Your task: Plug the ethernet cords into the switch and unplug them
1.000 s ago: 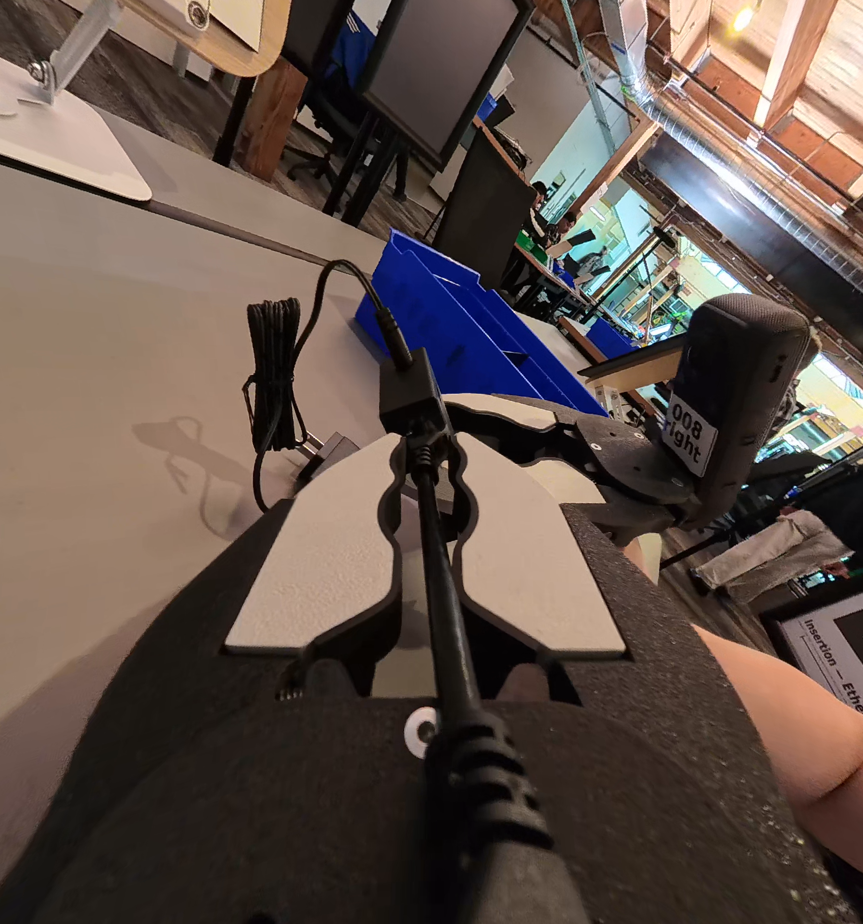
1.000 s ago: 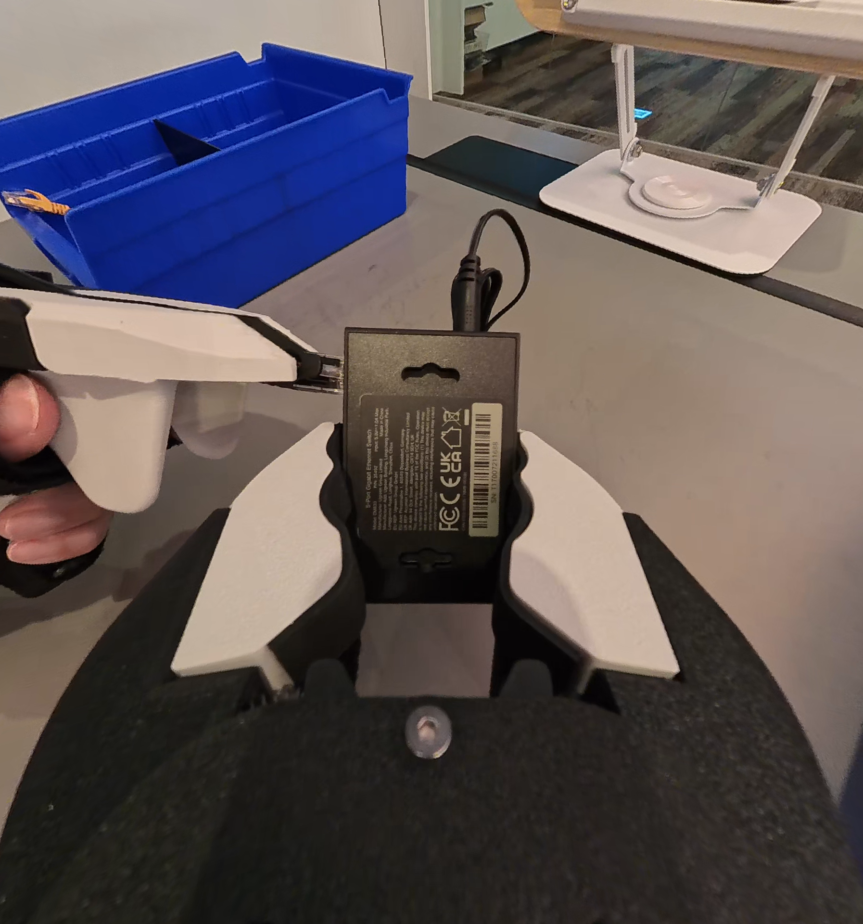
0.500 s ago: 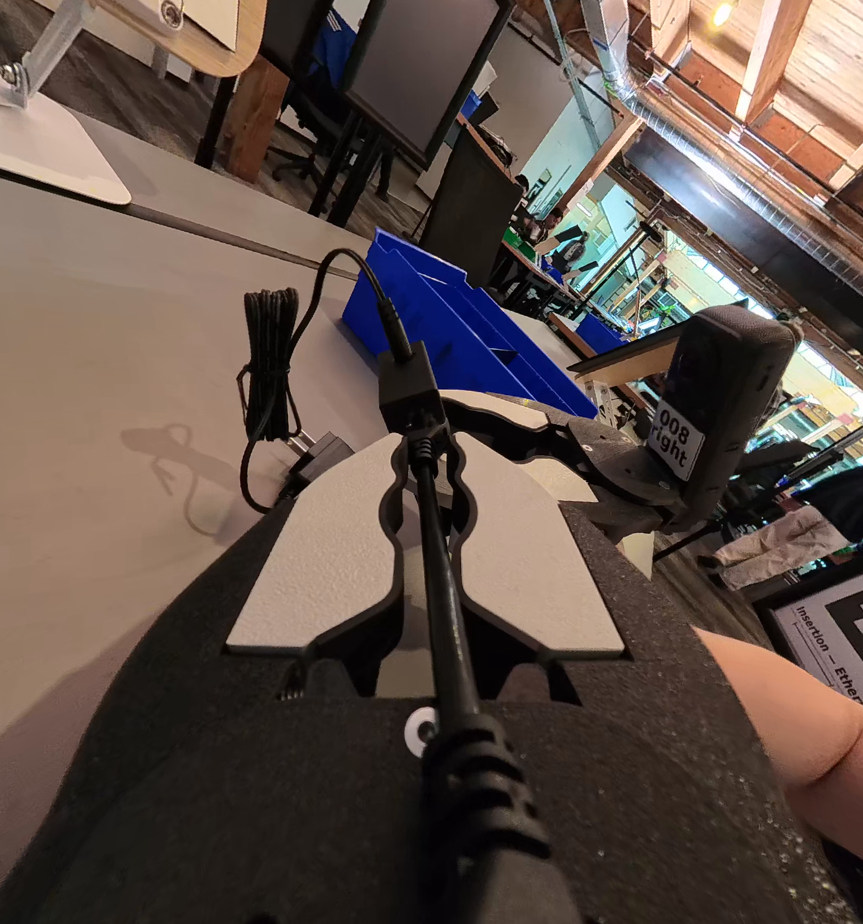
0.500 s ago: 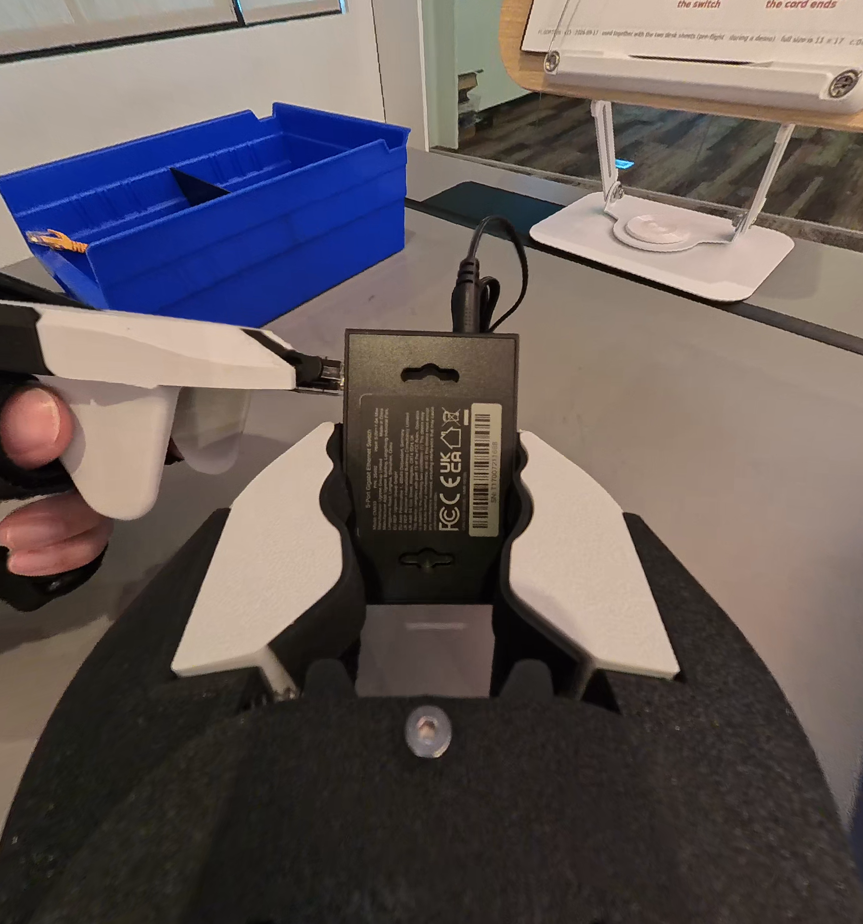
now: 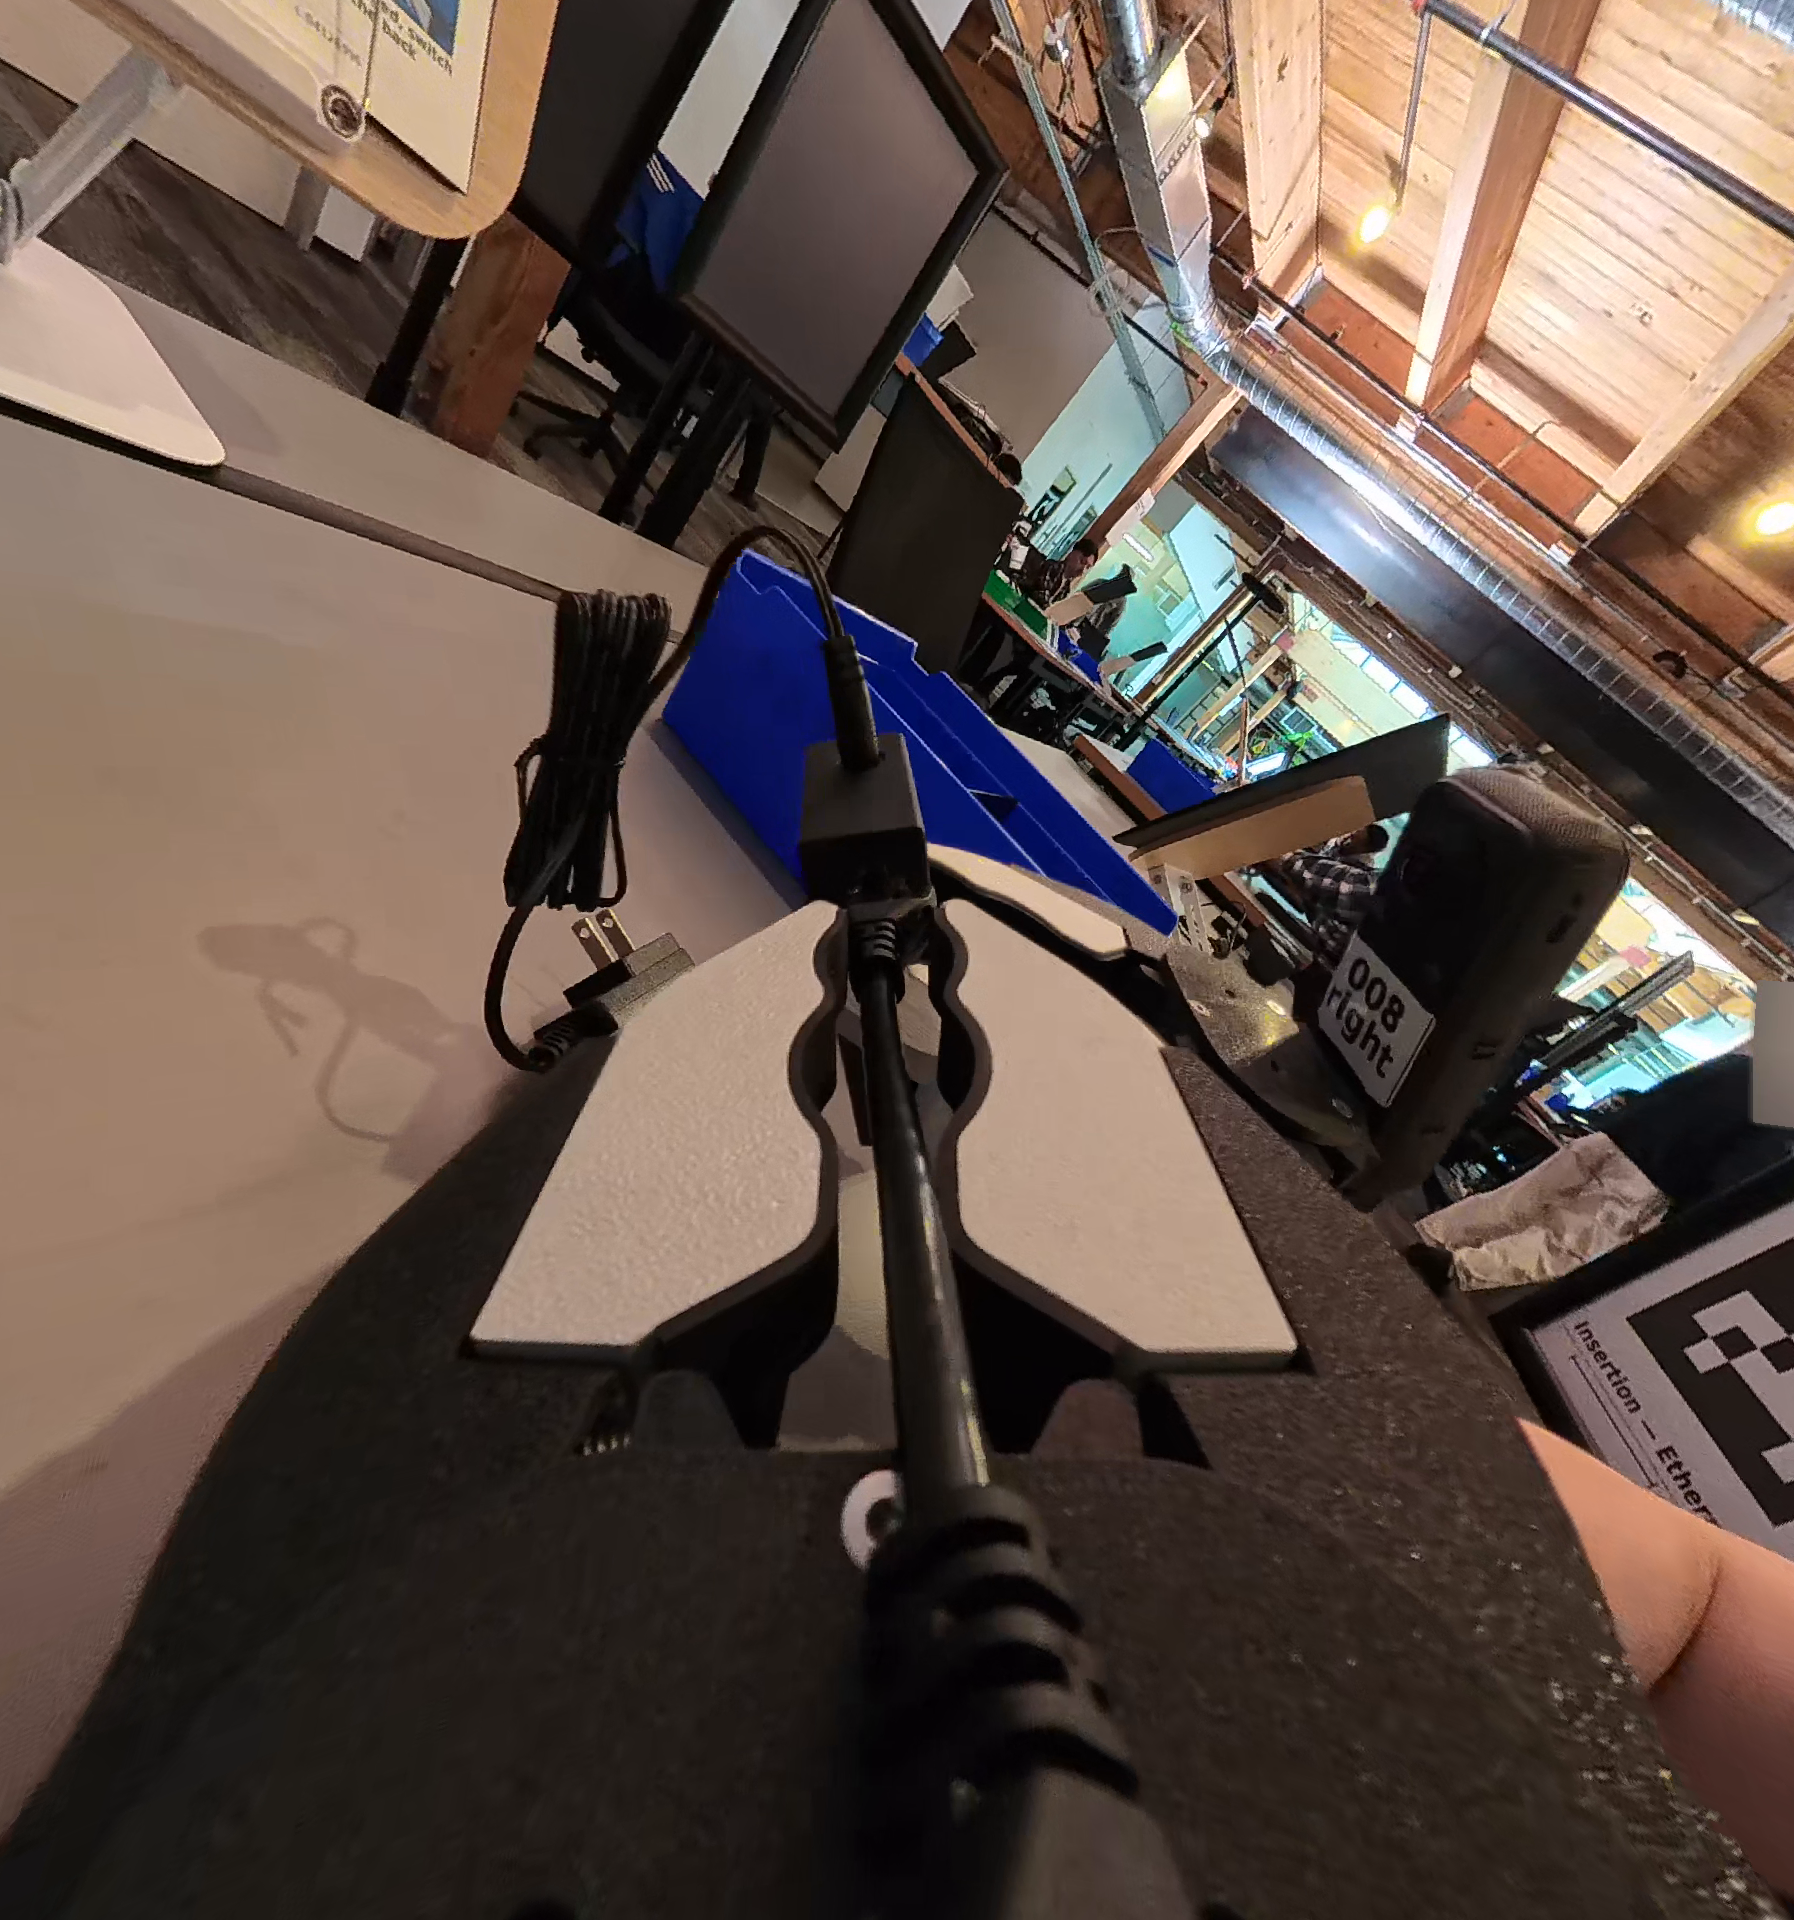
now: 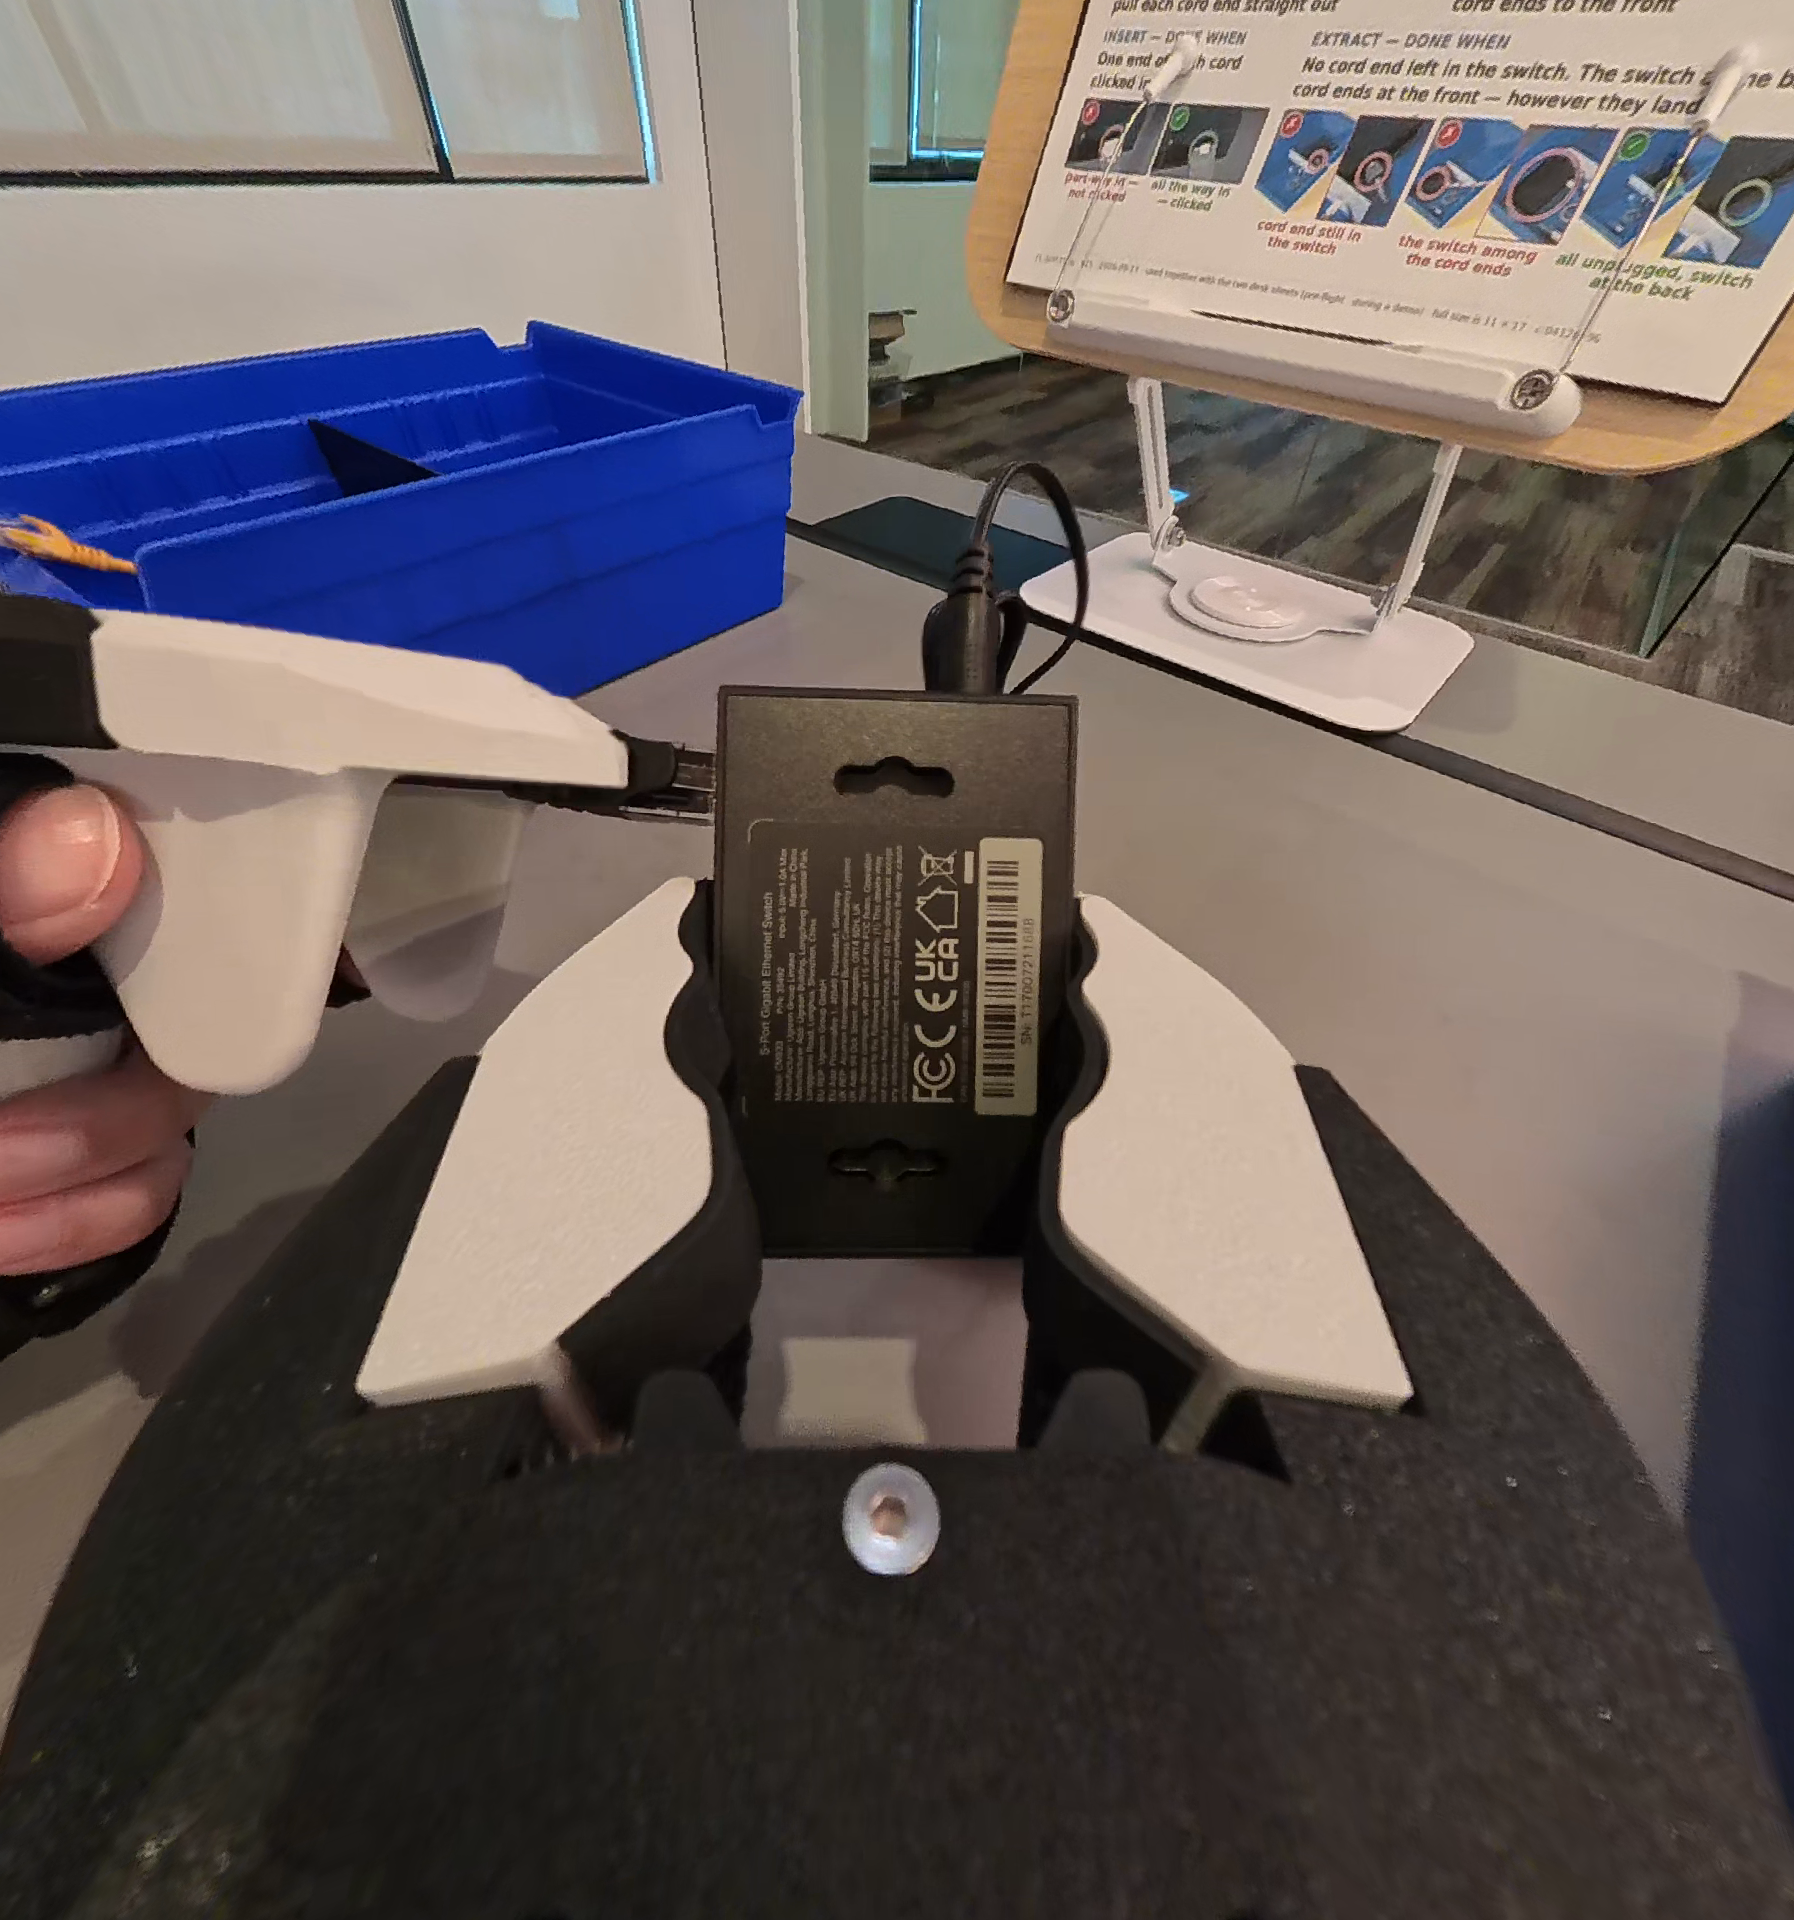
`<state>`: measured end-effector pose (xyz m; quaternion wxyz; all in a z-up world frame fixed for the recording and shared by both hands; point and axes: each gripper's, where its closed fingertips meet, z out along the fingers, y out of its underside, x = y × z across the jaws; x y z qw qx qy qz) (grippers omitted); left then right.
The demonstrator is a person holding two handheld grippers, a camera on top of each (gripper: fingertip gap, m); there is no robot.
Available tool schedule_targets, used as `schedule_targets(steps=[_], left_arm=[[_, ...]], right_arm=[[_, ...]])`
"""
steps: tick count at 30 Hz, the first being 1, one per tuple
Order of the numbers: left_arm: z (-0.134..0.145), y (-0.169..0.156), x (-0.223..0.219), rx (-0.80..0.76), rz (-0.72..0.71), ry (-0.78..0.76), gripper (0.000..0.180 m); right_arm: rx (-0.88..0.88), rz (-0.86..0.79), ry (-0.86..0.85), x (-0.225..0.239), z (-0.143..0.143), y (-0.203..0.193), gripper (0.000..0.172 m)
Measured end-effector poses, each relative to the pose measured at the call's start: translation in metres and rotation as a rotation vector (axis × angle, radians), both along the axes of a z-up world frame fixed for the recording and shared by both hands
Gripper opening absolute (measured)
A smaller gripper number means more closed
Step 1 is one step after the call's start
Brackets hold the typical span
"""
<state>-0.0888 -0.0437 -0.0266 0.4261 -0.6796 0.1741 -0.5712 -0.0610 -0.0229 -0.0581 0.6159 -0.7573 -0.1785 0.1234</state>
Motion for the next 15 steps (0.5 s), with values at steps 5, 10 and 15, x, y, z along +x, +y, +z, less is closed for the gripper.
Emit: schedule_targets(steps=[5,10,15], left_arm=[[0.0010,-0.0034,0.0004,0.044,-0.017,0.016,0.011],[0.0051,-0.0042,-0.0006,0.139,0.003,0.066,0.011],[0.0068,-0.0066,-0.0005,0.172,0.001,0.096,0.010]], right_arm=[[0.043,-0.019,0.008,0.0005,0.0022,-0.0030,0.061],[0.064,-0.054,0.000,0.0004,0.0070,-0.0038,0.061],[0.053,-0.036,0.050,-0.0020,0.0047,-0.0035,0.061]])
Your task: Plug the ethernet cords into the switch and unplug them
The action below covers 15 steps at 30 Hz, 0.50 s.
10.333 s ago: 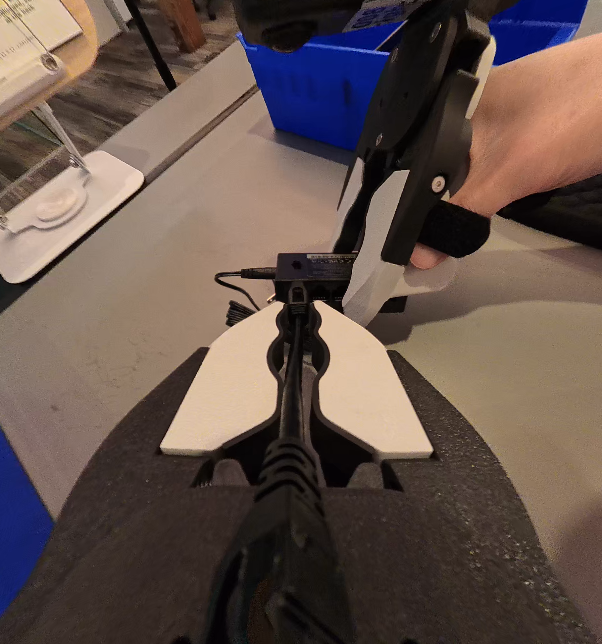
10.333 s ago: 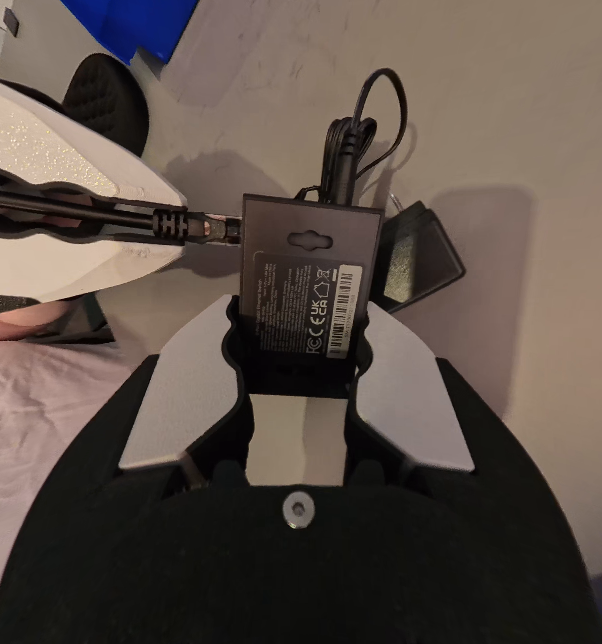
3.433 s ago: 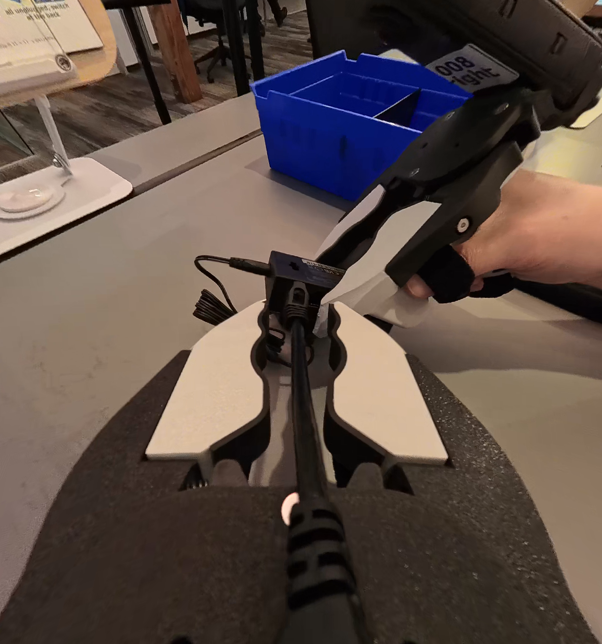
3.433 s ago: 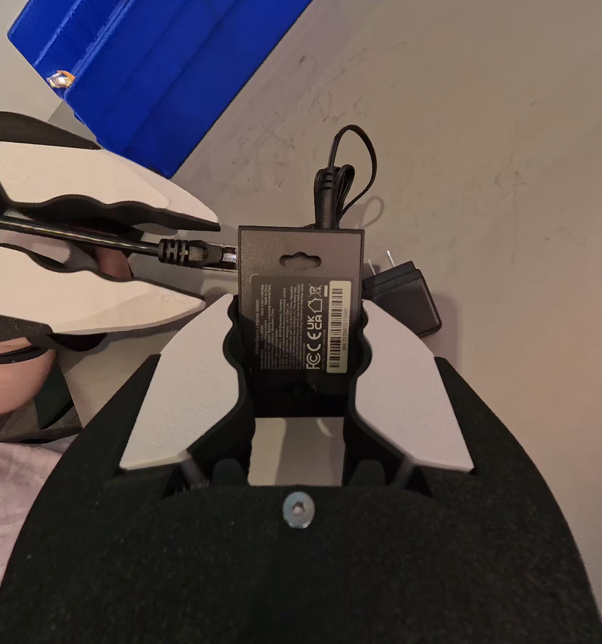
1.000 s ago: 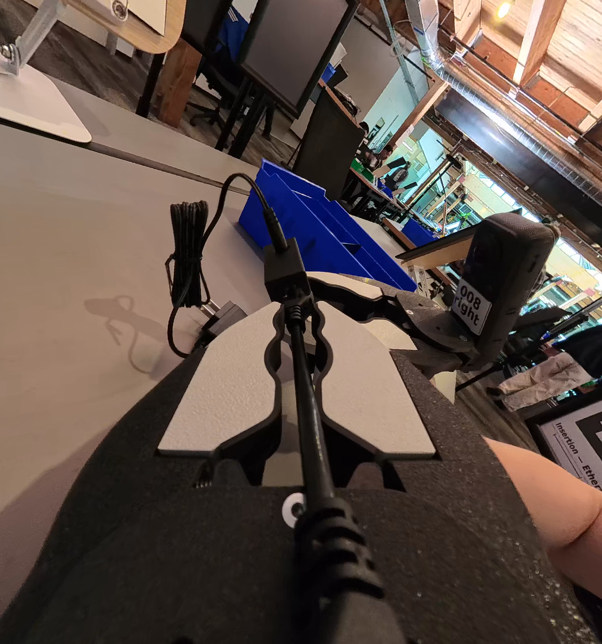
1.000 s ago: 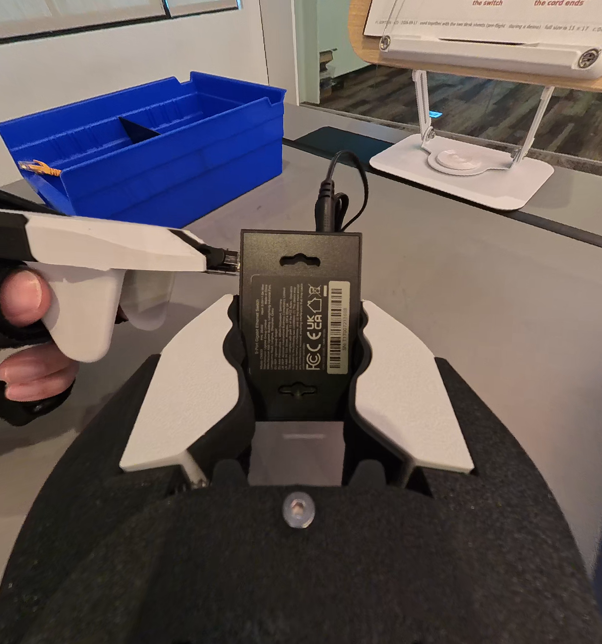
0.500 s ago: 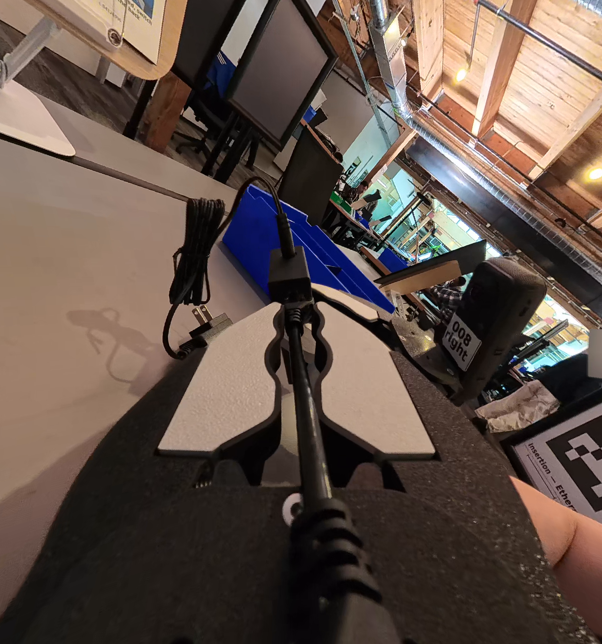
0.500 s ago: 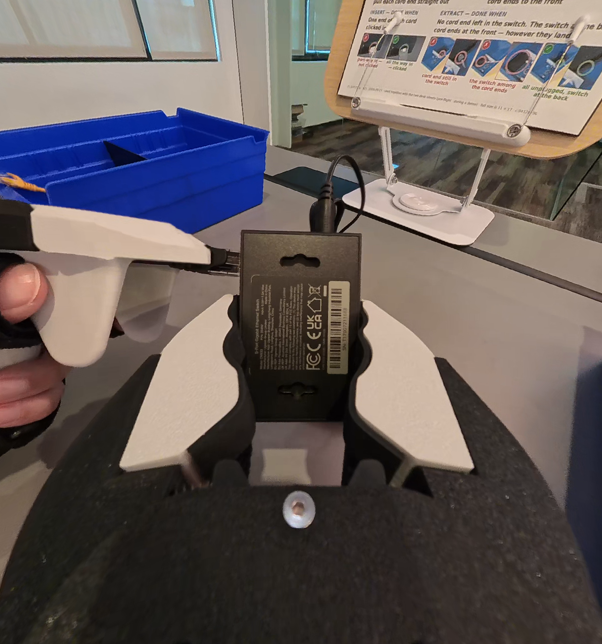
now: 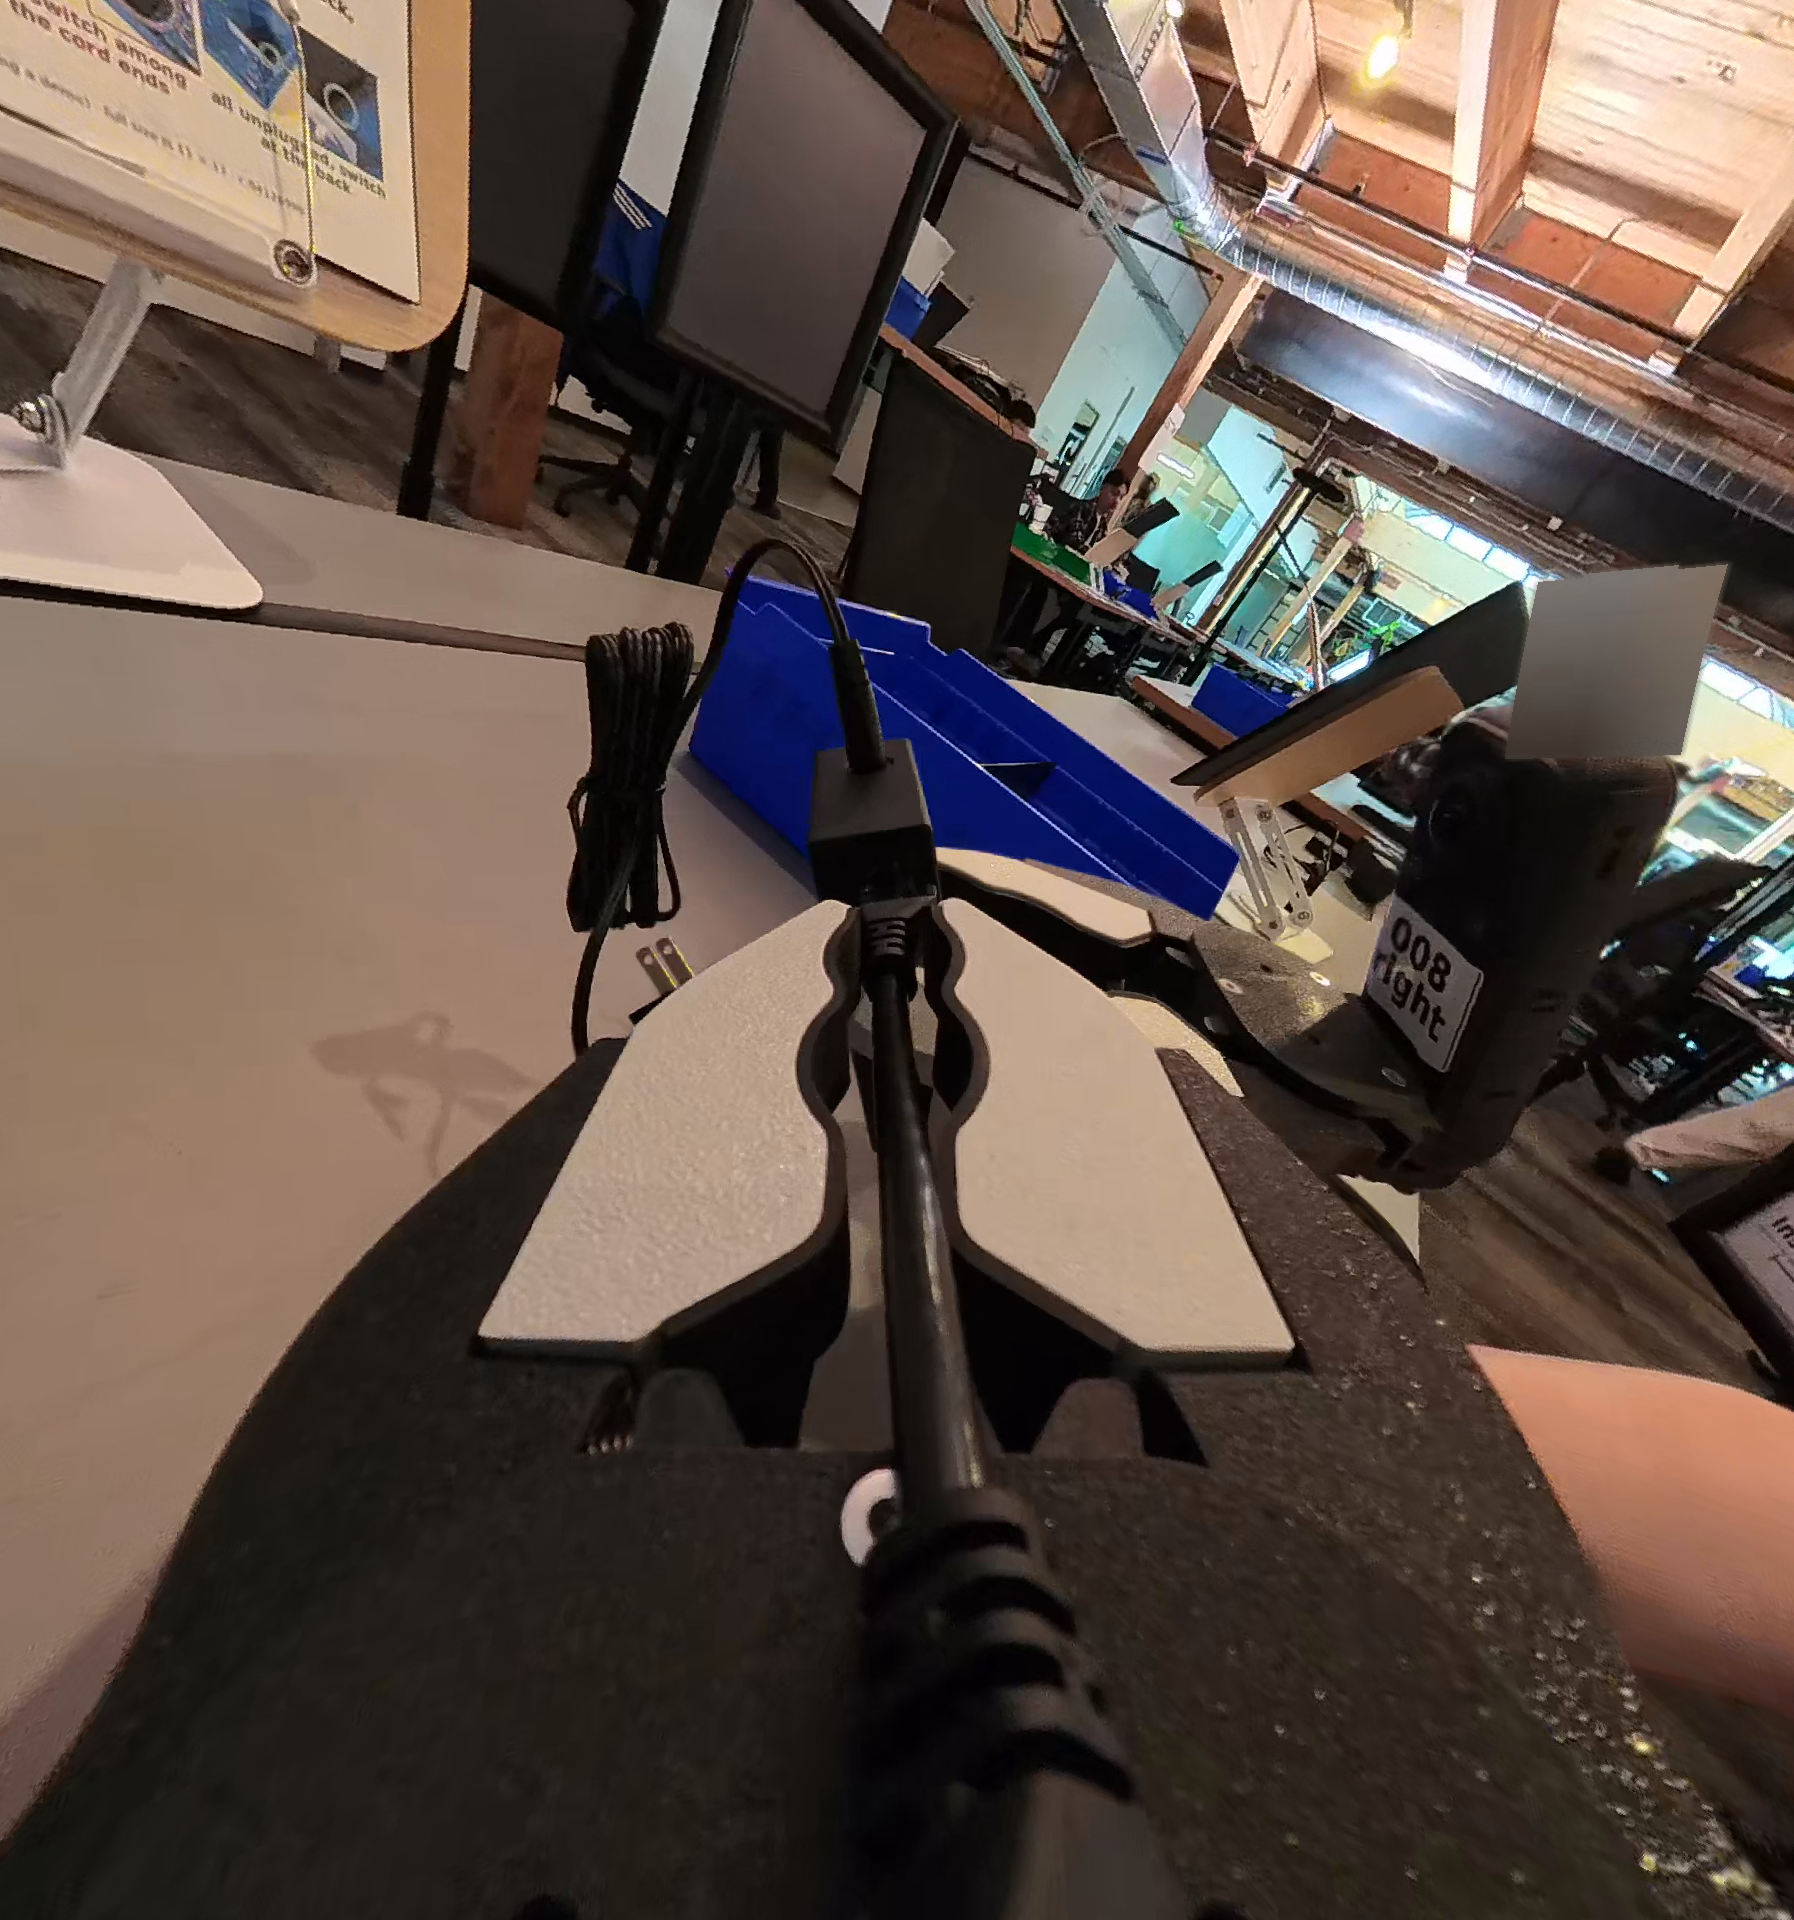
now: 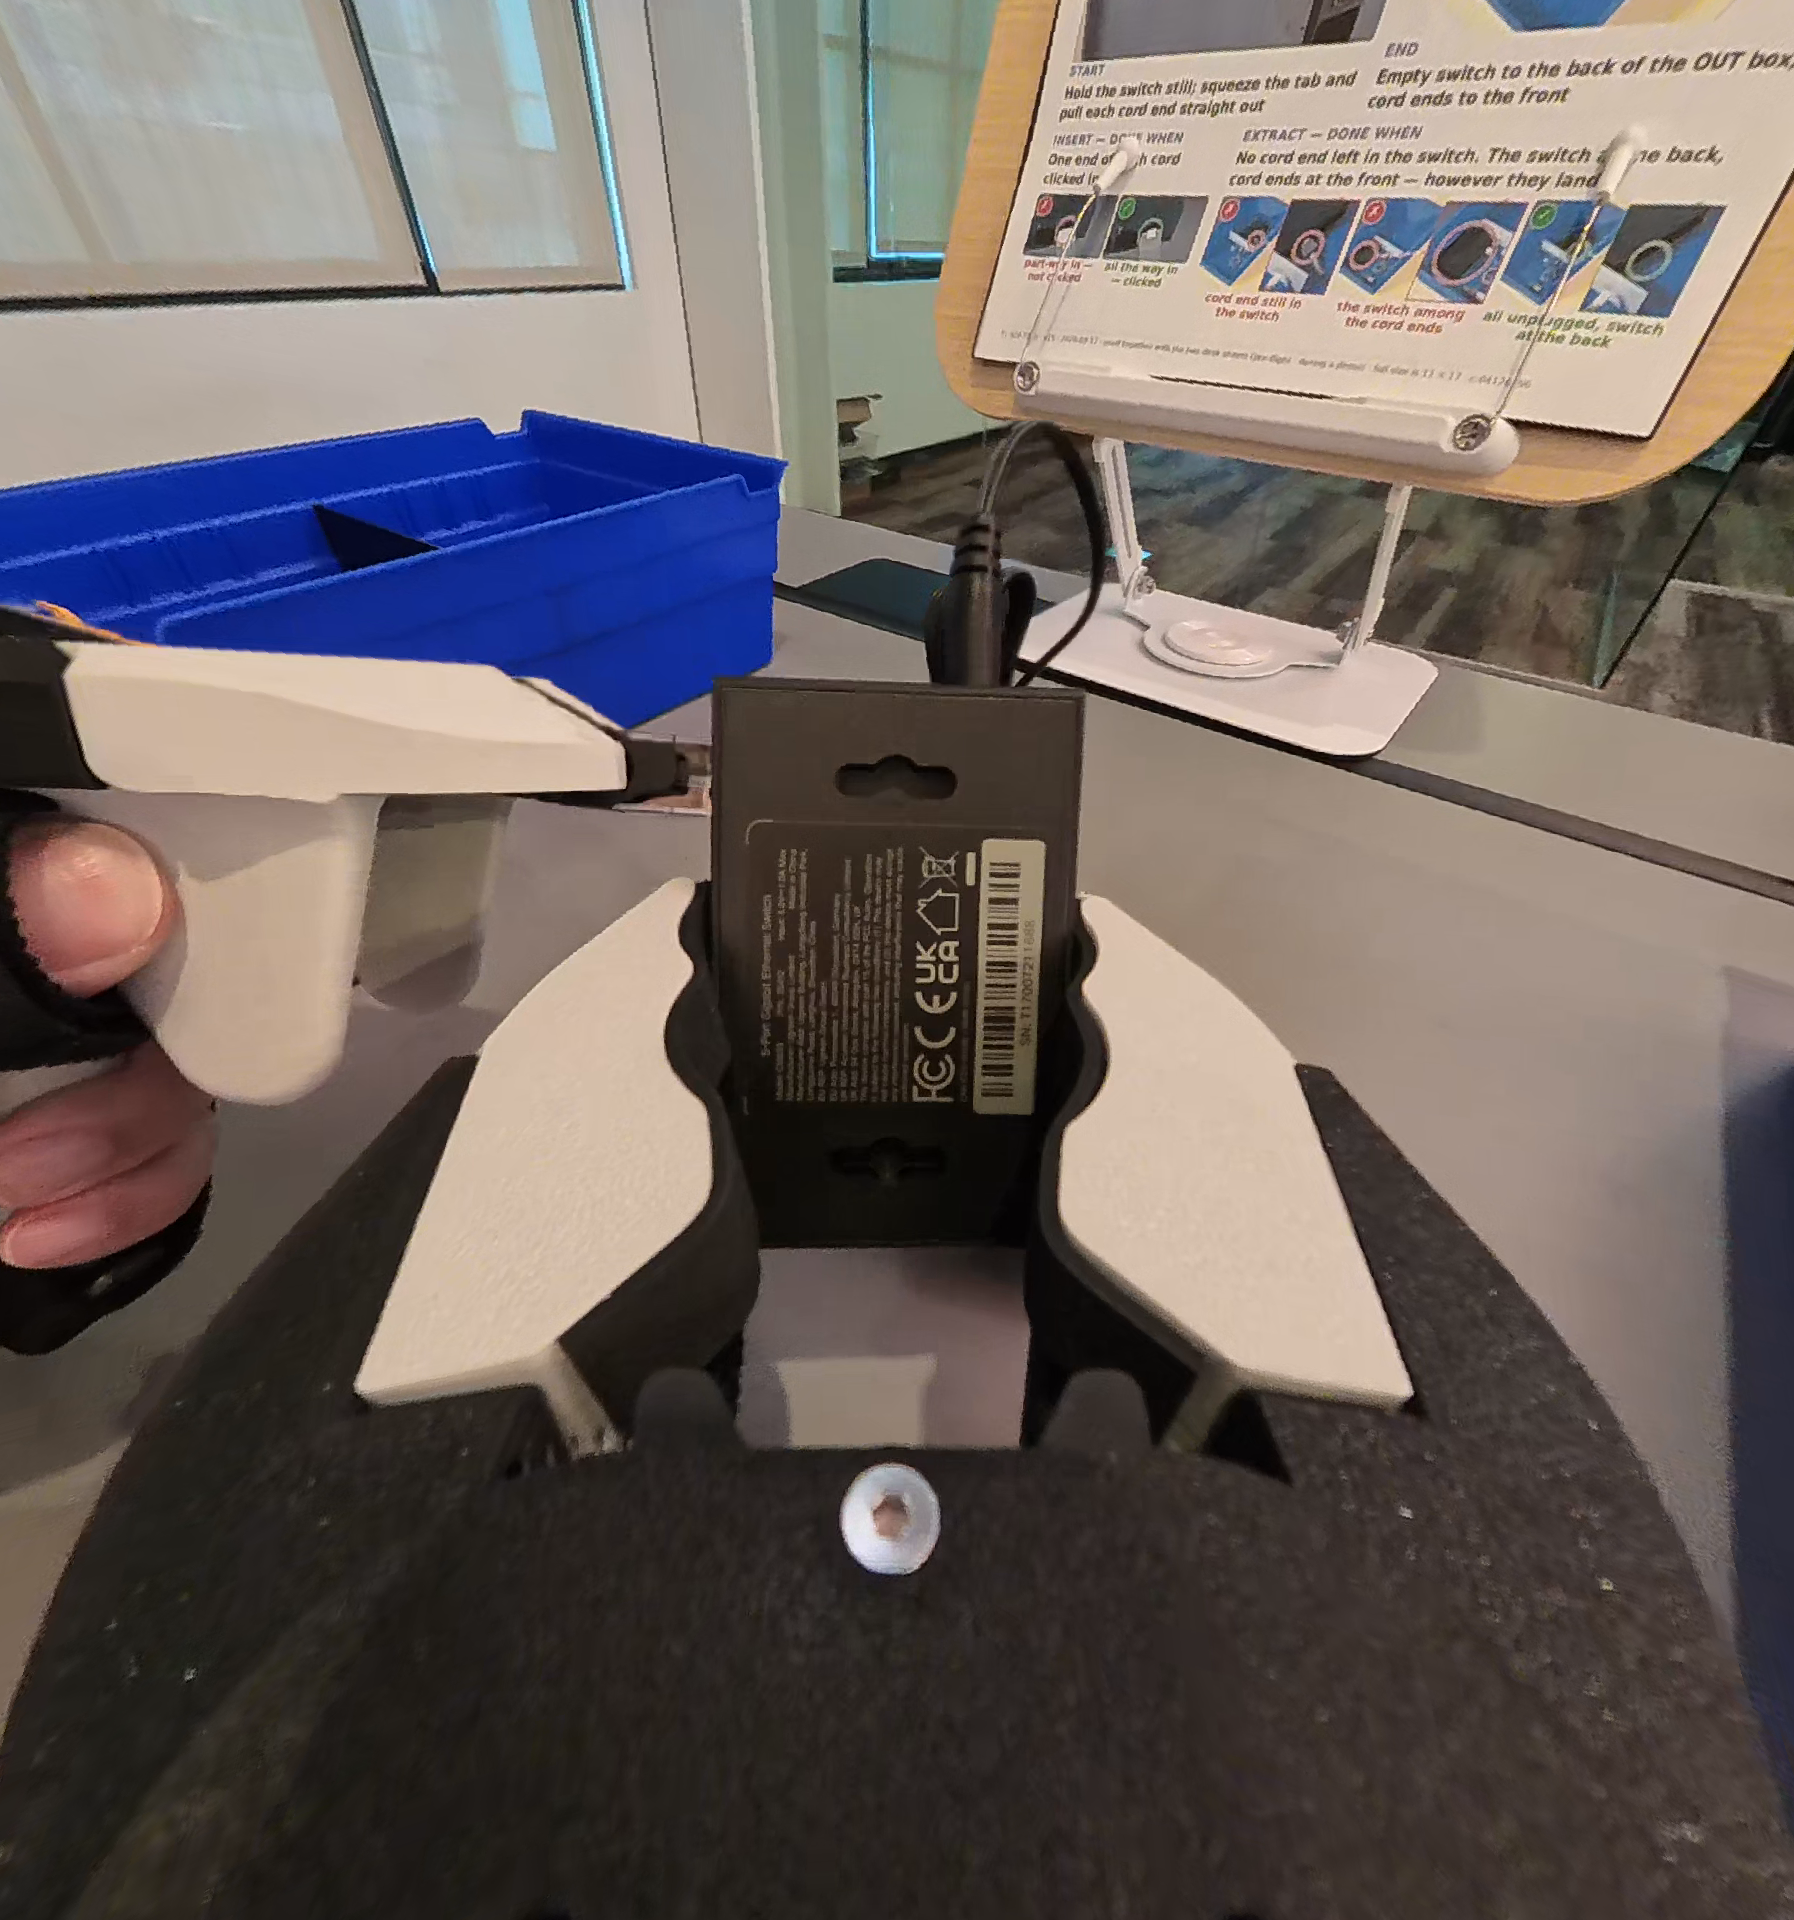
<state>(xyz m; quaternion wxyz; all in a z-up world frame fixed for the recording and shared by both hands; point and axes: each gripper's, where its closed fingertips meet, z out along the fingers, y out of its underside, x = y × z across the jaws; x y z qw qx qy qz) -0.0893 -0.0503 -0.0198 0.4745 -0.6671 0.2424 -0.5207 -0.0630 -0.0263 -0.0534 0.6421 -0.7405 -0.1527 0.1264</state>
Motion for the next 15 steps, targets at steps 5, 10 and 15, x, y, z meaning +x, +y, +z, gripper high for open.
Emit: schedule_targets(steps=[5,10,15], left_arm=[[0.002,-0.003,0.000,0.019,-0.012,-0.005,0.010],[0.006,-0.004,-0.001,0.009,0.017,-0.058,0.016],[0.012,-0.005,-0.001,0.057,0.063,-0.077,0.025]], right_arm=[[0.006,0.009,0.001,-0.001,0.001,-0.001,0.061],[0.071,-0.037,-0.071,0.004,0.011,-0.004,0.061],[0.145,-0.081,-0.080,0.007,0.020,-0.009,0.061]])
